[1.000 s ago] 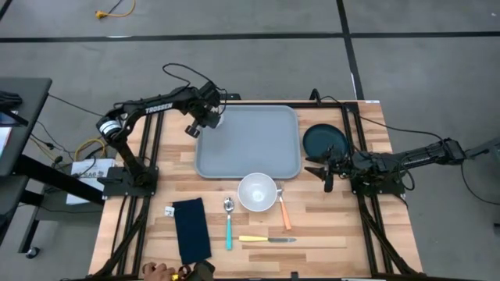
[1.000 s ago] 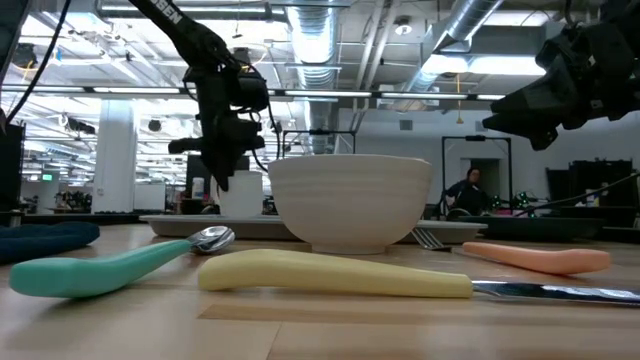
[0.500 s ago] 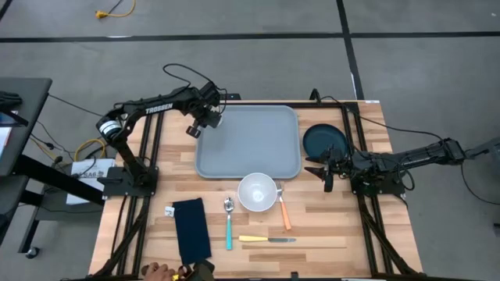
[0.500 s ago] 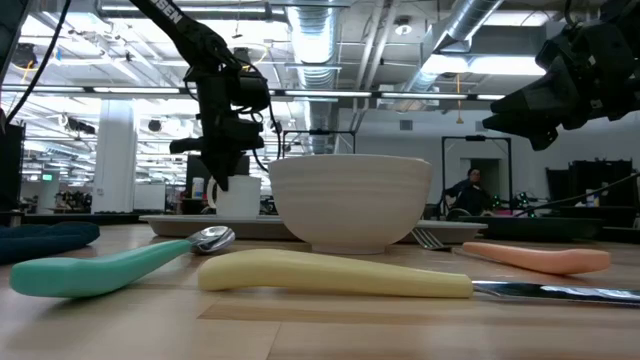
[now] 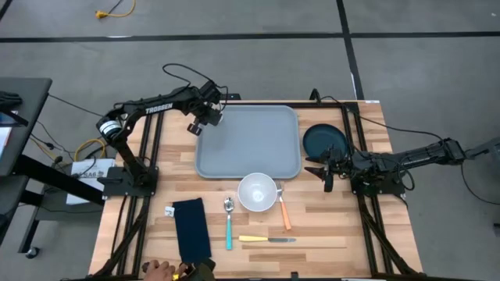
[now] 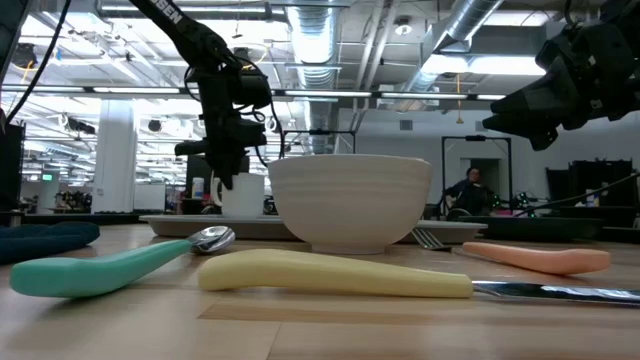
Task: Set up tray
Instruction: Put the white mug on the gray serving tray, then put the green plate on the gray serving tray at the bottom of the white mug
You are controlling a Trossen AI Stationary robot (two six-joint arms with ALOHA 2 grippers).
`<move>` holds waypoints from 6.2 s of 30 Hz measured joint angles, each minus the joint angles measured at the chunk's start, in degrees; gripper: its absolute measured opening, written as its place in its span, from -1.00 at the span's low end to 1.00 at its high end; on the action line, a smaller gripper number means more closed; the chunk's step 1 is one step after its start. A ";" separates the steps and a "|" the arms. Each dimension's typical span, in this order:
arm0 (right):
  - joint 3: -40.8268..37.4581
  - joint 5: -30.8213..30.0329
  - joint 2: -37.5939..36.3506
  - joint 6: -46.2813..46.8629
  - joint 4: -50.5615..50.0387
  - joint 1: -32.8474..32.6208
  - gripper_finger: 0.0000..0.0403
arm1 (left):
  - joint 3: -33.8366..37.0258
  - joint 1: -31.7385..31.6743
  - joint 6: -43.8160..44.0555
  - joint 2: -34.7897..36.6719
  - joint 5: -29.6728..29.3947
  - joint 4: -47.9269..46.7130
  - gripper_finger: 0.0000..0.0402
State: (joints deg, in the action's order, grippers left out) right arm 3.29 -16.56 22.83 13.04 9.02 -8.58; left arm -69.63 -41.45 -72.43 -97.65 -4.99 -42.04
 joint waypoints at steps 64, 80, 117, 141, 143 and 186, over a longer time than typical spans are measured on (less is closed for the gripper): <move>0.00 0.13 0.02 0.04 -0.04 0.02 -0.12 | -0.48 0.66 5.84 0.07 -9.40 -3.15 -0.22; 0.00 0.15 0.01 0.04 -0.04 0.00 -0.12 | -13.90 6.86 14.49 0.09 -16.31 -19.27 -0.24; 29.55 0.95 15.36 2.56 -46.03 6.15 -0.12 | 8.78 26.08 56.97 17.99 27.69 -0.59 -0.38; 52.29 9.84 48.49 -12.39 -72.65 27.22 -0.12 | 19.57 26.15 60.83 32.72 9.81 34.88 -0.38; 52.28 10.90 50.26 -13.52 -73.49 28.58 -0.12 | 22.65 25.27 60.60 33.23 8.98 39.60 -0.38; 52.19 17.79 74.74 -5.35 -72.55 30.71 -0.12 | 50.25 12.24 62.60 69.92 27.19 45.35 -0.38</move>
State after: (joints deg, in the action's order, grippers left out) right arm 55.48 1.23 97.57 7.68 -63.53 22.14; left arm -19.38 -29.21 -9.82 -27.73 22.20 3.31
